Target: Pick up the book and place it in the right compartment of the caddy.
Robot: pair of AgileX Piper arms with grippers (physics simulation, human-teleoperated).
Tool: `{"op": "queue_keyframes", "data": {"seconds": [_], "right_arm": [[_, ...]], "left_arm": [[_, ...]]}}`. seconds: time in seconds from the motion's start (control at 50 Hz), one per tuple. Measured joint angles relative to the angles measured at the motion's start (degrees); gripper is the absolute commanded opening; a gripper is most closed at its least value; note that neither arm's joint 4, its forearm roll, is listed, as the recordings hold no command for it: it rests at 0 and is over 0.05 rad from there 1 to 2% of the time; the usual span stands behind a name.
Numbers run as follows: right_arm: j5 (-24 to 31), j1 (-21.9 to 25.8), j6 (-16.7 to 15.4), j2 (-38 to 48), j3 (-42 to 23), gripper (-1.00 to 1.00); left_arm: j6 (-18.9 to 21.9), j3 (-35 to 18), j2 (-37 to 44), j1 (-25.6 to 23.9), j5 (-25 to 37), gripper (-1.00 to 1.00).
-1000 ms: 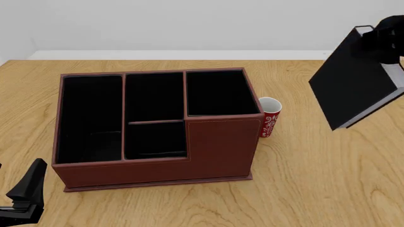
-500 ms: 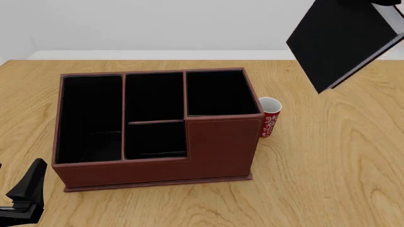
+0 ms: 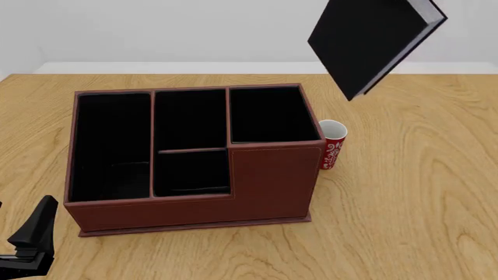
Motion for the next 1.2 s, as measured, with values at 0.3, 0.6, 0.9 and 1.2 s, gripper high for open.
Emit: {"op": "queue_keyframes", "data": {"seconds": [0.3,0.6,0.9,1.2], "right_arm": [[-2.0,3.2,0.8,3.6,-1.3,-1.00],[-4.9,5.4,1.8,5.9,-0.1,-1.00],[-8.0,6.8,2.7,7.5,2.3,-1.00],[-11.0,7.5,3.2,9.0,4.9,-1.00]], "left_arm": [[0.0,0.0,0.0,0.0,0.0,1.00],[0.0,0.0,0.0,0.0,0.0,1.00],[0.0,0.0,0.0,0.0,0.0,1.00],[0.0,0.0,0.0,0.0,0.0,1.00]]}}
